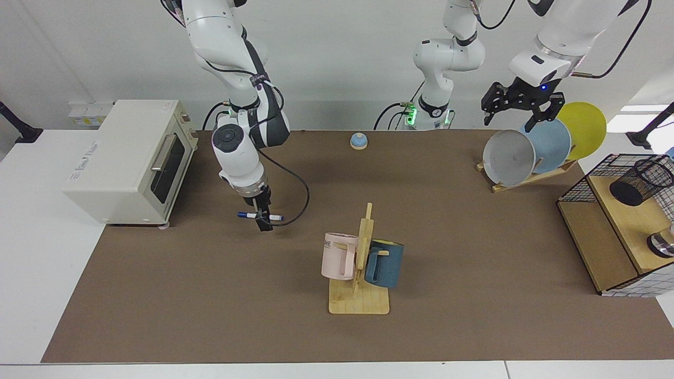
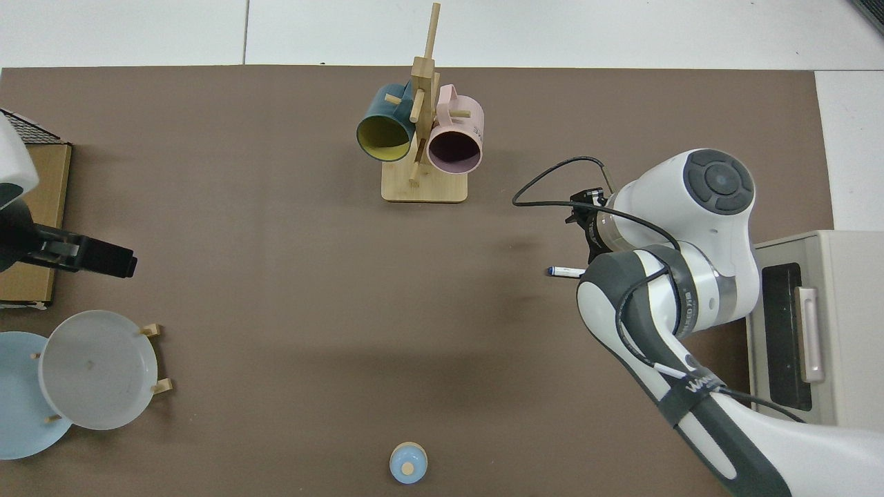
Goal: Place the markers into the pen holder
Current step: 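Reach the right gripper to the blue-capped marker and close on it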
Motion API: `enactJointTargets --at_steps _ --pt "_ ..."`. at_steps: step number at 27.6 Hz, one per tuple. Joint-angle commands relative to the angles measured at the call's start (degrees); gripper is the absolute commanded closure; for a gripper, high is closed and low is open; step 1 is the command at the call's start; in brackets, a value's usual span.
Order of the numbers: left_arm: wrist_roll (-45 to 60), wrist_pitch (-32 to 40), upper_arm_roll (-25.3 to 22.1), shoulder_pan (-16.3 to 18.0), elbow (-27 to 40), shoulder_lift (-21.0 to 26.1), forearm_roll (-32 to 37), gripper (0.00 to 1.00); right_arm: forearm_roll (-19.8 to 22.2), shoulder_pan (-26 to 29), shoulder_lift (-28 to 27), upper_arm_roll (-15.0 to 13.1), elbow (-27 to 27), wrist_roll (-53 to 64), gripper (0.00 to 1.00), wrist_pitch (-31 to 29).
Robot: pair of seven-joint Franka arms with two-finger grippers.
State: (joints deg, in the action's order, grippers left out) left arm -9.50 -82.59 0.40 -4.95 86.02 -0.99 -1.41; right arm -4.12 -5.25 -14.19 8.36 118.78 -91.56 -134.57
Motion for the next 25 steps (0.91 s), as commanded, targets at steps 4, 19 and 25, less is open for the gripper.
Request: enactJointTargets --at_steps 4,19,25 --pt "0.3 0.1 -0.2 -0.2 1.6 -1.6 -0.5 0.00 0.3 3.4 -1.1 0.4 2.3 5.1 0.01 -5.9" --pt "0.5 0.3 0.0 -0.6 1.6 -1.6 -0.5 0.00 0.3 4.6 -0.8 0.4 3.4 6.1 0.10 -5.5" --pt "0.5 0.2 0.0 -0.6 1.6 -1.6 -0.5 0.00 0.3 4.5 -0.3 0.4 4.6 6.2 0.14 -5.5"
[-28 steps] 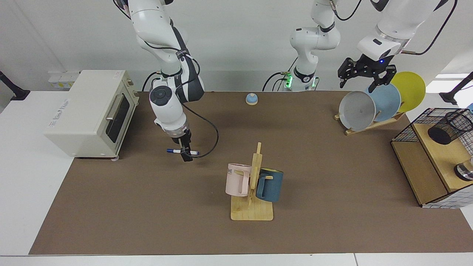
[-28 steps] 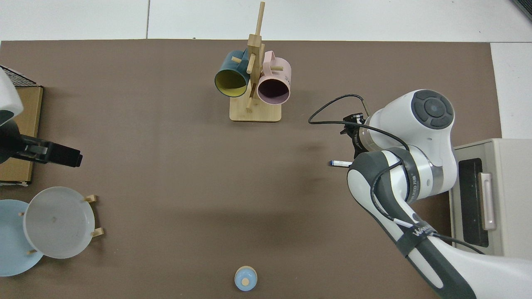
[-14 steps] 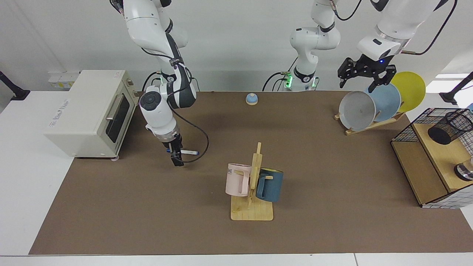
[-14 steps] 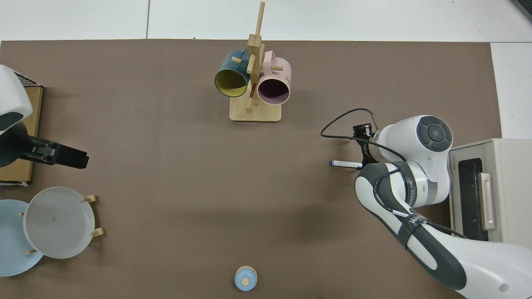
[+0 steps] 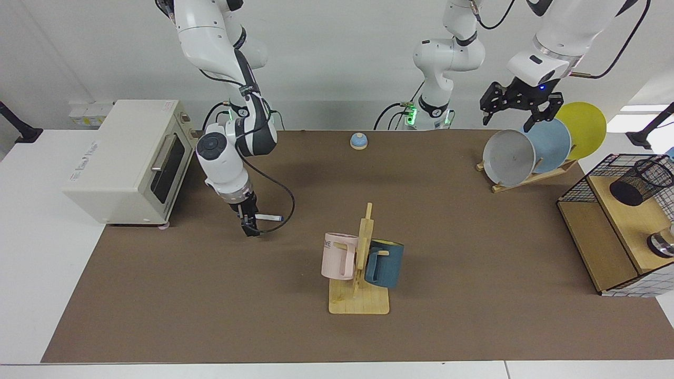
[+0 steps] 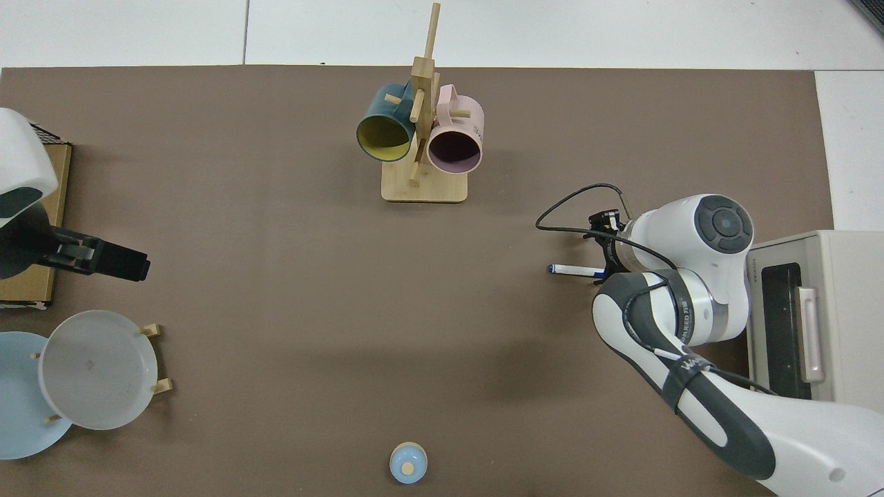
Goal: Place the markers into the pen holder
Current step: 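Reach the right gripper to the blue-capped marker and close on it, then lift the marker off the table with the right gripper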
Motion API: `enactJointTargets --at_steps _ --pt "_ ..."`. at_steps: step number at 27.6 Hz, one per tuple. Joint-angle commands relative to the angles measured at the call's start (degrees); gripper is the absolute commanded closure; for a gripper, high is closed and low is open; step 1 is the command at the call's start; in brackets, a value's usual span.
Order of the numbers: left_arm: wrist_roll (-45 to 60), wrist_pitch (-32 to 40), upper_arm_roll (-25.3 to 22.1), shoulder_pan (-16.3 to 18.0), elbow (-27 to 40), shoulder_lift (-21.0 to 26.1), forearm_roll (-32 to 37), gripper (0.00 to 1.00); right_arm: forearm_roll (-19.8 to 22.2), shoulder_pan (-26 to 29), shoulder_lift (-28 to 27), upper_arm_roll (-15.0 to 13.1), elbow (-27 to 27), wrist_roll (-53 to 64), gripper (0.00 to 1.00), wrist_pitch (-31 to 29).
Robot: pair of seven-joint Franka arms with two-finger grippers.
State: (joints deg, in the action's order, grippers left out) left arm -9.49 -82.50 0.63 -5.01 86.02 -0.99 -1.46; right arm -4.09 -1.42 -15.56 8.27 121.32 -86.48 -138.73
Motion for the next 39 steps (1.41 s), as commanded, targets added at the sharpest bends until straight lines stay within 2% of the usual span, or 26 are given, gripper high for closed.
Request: enactJointTargets --at_steps 1,2,4,9,13,17,22,25,28,35,39 --pt "0.5 0.1 -0.3 -0.5 1.6 -1.6 -0.5 0.00 0.3 0.7 1.1 0.5 2.1 1.0 0.14 -1.4" --pt "0.6 0.1 -0.2 -0.5 1.6 -1.6 -0.5 0.00 0.3 0.7 1.1 0.5 2.1 1.0 0.15 -1.4" --pt "0.6 0.2 0.2 -0.5 1.6 -1.6 -0.5 0.00 0.3 0.7 1.1 0.5 2.1 0.7 0.22 -1.4" --pt "0.5 0.1 0.5 -0.5 1.6 -1.6 -0.5 0.00 0.3 1.2 1.1 0.5 2.1 1.2 0.34 -1.4" --pt "0.5 0.1 0.5 -0.5 1.6 -1.6 -0.5 0.00 0.3 1.6 1.0 0.5 2.0 1.8 0.37 -1.4" --pt "0.5 0.1 0.5 -0.5 1.6 -1.6 -0.5 0.00 0.3 2.6 1.0 0.5 1.9 3.6 0.46 -1.5" --pt "0.5 0.1 0.5 -0.5 1.6 -1.6 -0.5 0.00 0.3 2.8 0.9 0.5 1.8 3.7 0.71 -1.4" --pt "0.4 0.1 0.5 -0.5 1.5 -1.6 -0.5 0.00 0.3 2.8 1.0 0.5 1.8 3.6 0.73 -1.4" --pt "0.5 0.1 0.5 -0.5 1.5 -1.6 -0.5 0.00 0.3 2.8 1.3 0.5 1.7 3.3 0.84 -1.2" --pt "0.6 0.4 1.2 -0.5 1.6 -1.8 -0.5 0.00 -0.7 2.4 4.3 0.7 -0.4 2.9 0.95 5.1" --pt "0.6 0.3 1.2 -0.5 1.6 -1.7 -0.5 0.00 -0.7 1.9 7.6 0.8 -1.2 1.4 0.96 9.7"
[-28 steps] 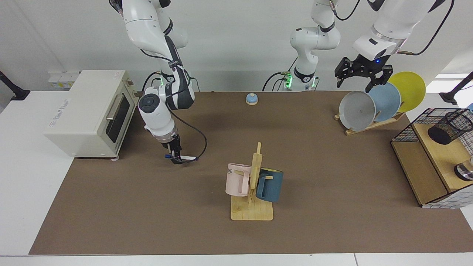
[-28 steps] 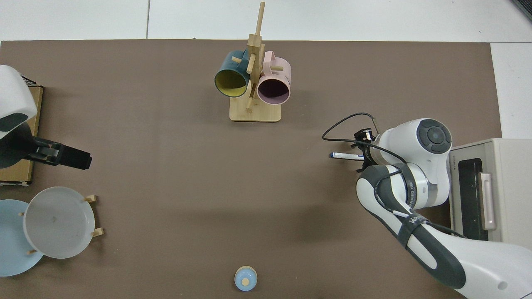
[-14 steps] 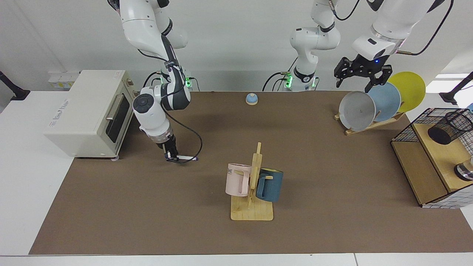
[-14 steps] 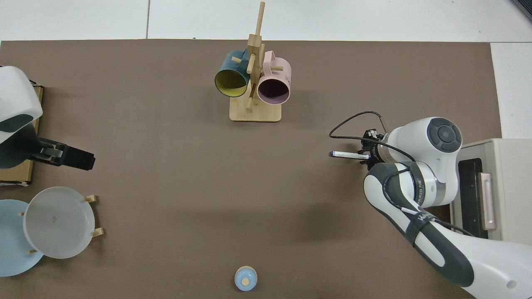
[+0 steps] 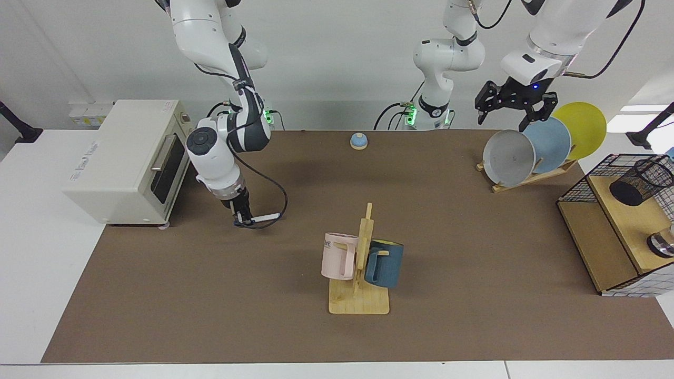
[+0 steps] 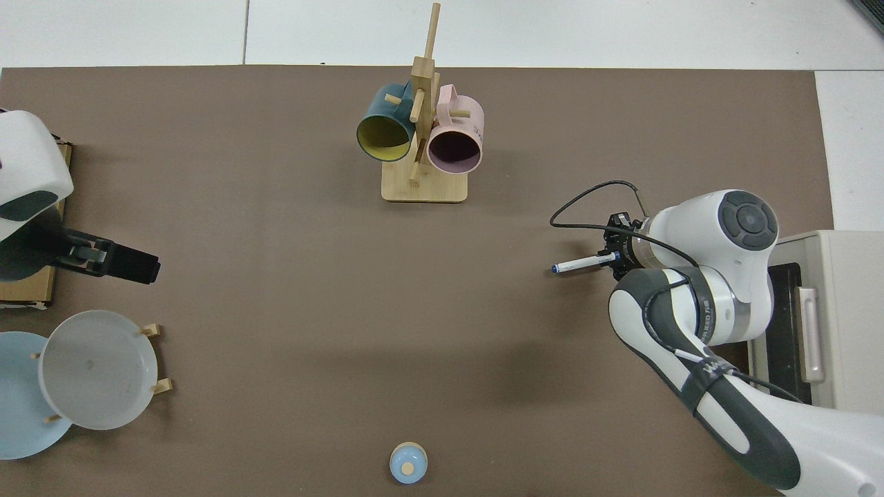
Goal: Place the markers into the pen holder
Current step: 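Lift the marker off the table with the right gripper, then carry the marker to center with the right gripper while the left gripper approaches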
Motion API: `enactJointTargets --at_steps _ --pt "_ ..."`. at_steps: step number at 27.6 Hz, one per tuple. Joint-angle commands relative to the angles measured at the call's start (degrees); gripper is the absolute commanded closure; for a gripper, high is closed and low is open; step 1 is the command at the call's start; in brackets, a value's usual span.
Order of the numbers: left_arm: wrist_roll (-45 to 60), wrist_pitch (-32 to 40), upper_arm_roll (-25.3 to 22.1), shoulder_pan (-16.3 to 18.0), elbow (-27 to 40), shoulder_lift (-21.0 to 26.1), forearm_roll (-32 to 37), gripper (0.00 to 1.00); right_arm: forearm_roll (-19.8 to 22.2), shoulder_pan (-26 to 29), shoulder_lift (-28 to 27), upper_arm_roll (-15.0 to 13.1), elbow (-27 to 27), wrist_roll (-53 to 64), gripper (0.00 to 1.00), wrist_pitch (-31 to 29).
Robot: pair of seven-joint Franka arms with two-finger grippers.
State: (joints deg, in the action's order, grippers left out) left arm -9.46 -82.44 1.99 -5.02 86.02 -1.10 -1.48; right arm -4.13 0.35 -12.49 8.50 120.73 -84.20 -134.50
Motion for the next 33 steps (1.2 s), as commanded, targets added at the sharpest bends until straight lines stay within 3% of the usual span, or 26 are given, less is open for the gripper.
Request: enactJointTargets --at_steps 1,6,18,27,33 --pt "0.6 0.3 -0.1 -0.5 1.6 -1.6 -0.5 0.00 -0.7 -0.3 5.3 0.5 -0.8 -1.5 0.96 6.6" --pt "0.4 0.3 -0.1 -0.4 1.6 -1.7 -0.5 0.00 -0.7 -2.0 8.0 0.5 -3.7 -3.3 0.96 12.9" --pt "0.4 0.4 -0.1 -0.2 1.6 -1.7 -0.5 0.00 -1.6 -6.9 10.7 0.6 -17.9 -11.4 0.95 31.0" --pt "-0.6 -0.9 -0.1 -0.1 1.8 -1.6 -0.4 0.01 -4.4 -14.3 14.7 1.9 -17.8 -23.7 0.96 32.3" --pt "-7.3 -6.8 -0.1 -0.1 2.8 -1.6 -0.5 0.02 -4.7 -22.0 15.2 1.9 -17.9 -33.0 0.96 30.1"
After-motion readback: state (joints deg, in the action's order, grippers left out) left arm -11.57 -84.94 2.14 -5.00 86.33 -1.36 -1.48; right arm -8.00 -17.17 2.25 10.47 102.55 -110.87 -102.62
